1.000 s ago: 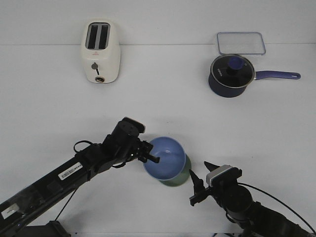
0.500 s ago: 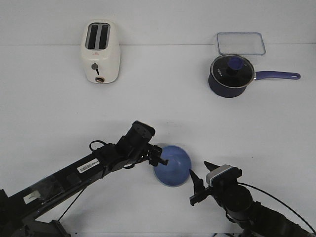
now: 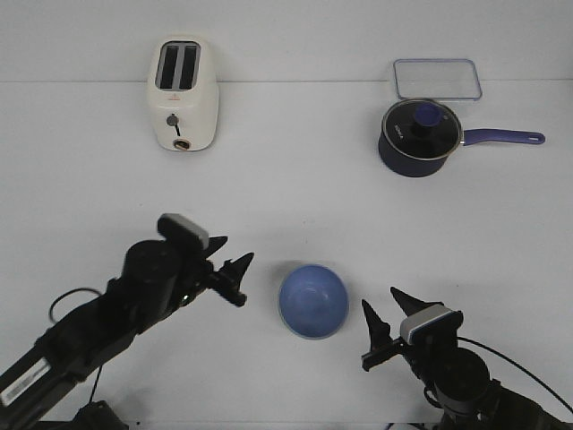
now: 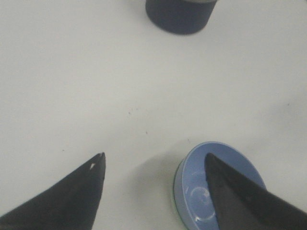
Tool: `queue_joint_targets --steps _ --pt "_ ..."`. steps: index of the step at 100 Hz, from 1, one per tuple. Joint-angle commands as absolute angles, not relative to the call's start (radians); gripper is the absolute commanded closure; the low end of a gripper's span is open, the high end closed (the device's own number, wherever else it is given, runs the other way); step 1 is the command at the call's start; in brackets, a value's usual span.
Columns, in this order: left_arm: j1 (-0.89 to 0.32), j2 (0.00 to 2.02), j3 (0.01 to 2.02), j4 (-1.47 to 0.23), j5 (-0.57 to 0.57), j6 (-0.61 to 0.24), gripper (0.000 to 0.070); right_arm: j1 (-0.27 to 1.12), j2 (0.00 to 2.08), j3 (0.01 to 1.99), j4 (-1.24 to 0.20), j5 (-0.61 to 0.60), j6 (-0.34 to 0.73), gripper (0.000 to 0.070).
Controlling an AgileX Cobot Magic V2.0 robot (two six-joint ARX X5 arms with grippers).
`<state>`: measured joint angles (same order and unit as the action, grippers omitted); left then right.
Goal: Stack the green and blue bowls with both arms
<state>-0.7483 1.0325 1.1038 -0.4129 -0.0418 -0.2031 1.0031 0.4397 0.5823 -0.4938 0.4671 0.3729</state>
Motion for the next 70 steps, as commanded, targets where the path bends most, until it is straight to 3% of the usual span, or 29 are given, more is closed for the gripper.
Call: queue_joint_targets --steps 1,20,24,29,30,32,70 --pt "-0.758 0.952 0.99 -0.421 -0.066 -0.208 0.0314 1.016 0.429 0.586 -0.503 0.473 0.357 0.0326" --pt "-0.759 0.687 0.663 -0.278 -0.084 -0.354 0.0326 1.016 0.411 0.586 -0.536 0.478 0.358 0.0347" --pt "-0.759 0.657 0.625 -0.25 -0.092 -0.371 0.035 1.016 0.412 0.586 -0.537 0.472 0.358 0.0451" --pt "-0.759 0.624 0.581 -0.22 -0.106 -0.39 0.0551 1.016 0.415 0.586 -0.541 0.469 0.358 0.0693" --pt "-0.759 0.62 0.576 -0.217 -0.105 -0.392 0.0608 1.016 0.415 0.586 -0.542 0.469 0.358 0.07" --pt "-0.759 0.614 0.567 -0.214 -0.105 -0.394 0.07 1.016 0.417 0.586 -0.542 0.469 0.357 0.07" --pt "-0.759 0.598 0.56 -0.187 -0.105 -0.375 0.0685 1.015 0.424 0.586 -0.511 0.472 0.396 0.0689"
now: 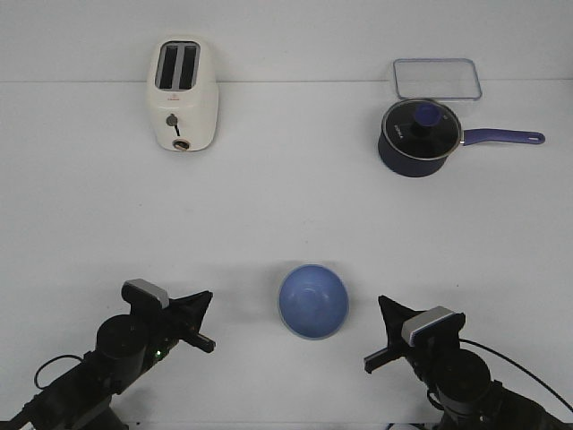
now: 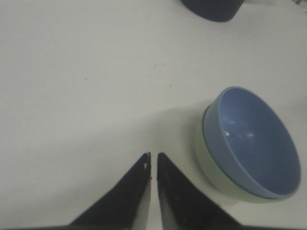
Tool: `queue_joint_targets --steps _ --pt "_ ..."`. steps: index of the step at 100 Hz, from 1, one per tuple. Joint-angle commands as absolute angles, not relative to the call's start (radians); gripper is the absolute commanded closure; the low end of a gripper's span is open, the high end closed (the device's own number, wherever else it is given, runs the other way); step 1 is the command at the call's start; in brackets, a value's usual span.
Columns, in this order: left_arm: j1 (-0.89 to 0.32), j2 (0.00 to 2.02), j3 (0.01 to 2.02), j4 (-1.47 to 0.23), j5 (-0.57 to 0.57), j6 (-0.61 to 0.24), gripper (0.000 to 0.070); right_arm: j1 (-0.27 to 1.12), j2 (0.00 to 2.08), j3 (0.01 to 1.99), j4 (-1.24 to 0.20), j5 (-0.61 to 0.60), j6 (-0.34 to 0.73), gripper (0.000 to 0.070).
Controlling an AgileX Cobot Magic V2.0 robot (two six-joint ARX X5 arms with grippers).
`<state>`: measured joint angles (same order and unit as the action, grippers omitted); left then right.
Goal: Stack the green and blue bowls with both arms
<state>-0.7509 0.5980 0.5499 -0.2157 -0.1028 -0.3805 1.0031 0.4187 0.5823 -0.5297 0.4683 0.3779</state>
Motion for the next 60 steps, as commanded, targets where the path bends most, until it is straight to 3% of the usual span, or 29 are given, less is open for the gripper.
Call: queue_joint_targets --steps 1,45,60 --pt "-0.759 0.598 0.56 -0.184 -0.105 -0.375 0.0685 1.015 0.424 0.586 -0.51 0.472 0.396 0.0689" --pt "-0.757 0.571 0.561 -0.104 -0.105 -0.373 0.0685 1.015 0.424 0.586 -0.51 0.471 0.396 0.0689" --pt "-0.652 0.493 0.532 -0.098 -0.089 -0.117 0.0686 1.015 0.424 0.586 -0.51 0.472 0.396 0.0689"
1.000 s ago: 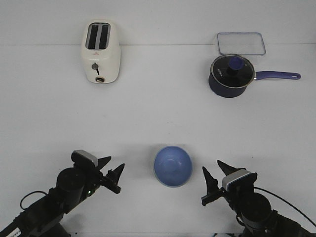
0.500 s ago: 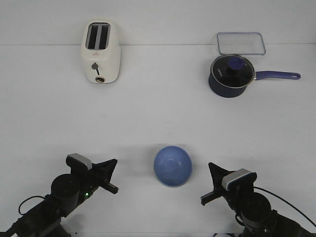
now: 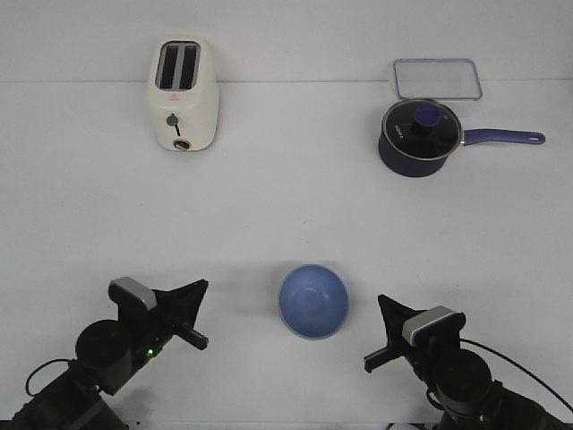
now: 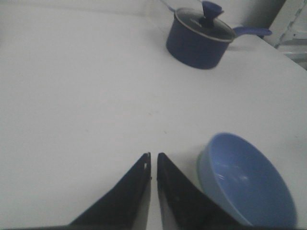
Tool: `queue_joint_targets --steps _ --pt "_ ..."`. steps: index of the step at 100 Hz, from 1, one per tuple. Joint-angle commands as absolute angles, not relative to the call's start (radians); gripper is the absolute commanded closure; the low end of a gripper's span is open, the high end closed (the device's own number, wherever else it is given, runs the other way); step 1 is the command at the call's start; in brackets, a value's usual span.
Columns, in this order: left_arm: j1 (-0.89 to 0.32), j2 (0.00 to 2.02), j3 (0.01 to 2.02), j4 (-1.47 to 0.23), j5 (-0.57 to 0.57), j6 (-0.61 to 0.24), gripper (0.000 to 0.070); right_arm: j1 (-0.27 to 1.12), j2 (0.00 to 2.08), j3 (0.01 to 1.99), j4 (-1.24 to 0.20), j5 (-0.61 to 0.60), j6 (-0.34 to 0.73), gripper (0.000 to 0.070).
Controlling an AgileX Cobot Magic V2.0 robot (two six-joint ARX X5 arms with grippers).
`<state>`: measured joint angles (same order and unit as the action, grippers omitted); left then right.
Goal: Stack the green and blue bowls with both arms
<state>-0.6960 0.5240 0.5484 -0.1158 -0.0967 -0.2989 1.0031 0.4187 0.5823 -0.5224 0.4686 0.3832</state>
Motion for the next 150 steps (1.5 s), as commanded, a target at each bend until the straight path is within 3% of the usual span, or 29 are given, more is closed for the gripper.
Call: queue_joint_targets --steps 1,20,41,58,135,150 --pt "-0.64 0.485 0.525 -0.096 -0.089 -0.108 0.0686 1.015 0.424 0.586 -0.51 0.472 0.396 0.0689" --pt "-0.324 0.299 0.297 0.003 -0.088 -0.008 0.0686 1.015 0.424 0.586 -0.51 0.471 0.396 0.0689" --pt "-0.105 0.102 0.059 0.109 -0.085 -0.02 0.0686 1.015 0.424 0.586 -0.51 0.472 0.396 0.0689" --pt "-0.083 0.0 0.014 0.057 -0.085 -0.017 0.0686 1.015 0.424 0.586 -0.51 0.472 0.396 0.0689" --pt "-0.074 0.003 0.014 0.049 -0.085 -0.015 0.0686 1.015 0.424 0.586 -0.508 0.471 0.395 0.0689" --pt "-0.074 0.003 0.014 0.049 -0.085 -0.015 0.0686 0.996 0.422 0.586 -0.51 0.472 0.301 0.0689"
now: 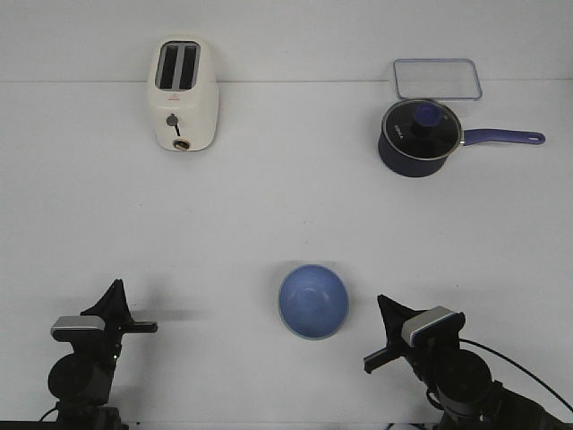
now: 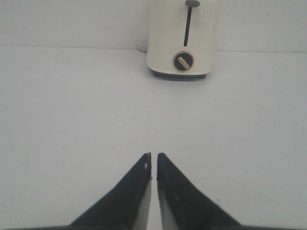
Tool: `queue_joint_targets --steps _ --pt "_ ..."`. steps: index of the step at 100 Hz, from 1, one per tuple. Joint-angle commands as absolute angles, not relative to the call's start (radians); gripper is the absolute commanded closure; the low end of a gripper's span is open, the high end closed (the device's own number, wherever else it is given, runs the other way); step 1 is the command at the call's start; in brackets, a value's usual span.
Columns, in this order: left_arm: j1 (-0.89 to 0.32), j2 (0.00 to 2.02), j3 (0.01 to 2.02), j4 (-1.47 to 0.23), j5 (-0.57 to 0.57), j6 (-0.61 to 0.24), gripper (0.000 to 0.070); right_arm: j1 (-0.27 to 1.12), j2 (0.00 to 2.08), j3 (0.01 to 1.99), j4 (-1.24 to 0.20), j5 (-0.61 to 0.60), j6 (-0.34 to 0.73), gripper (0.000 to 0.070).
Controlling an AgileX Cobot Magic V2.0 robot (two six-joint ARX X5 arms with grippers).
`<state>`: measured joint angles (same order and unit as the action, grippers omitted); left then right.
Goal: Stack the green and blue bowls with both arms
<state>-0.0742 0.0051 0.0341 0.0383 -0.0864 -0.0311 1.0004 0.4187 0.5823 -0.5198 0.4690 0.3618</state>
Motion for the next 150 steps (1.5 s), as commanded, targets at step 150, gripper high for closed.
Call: queue_joint_targets --steps 150 --pt "-0.074 0.003 0.014 0.05 -0.083 -0.015 0.0686 -0.017 0.001 0.013 -0.101 0.0 0.049 0.0689"
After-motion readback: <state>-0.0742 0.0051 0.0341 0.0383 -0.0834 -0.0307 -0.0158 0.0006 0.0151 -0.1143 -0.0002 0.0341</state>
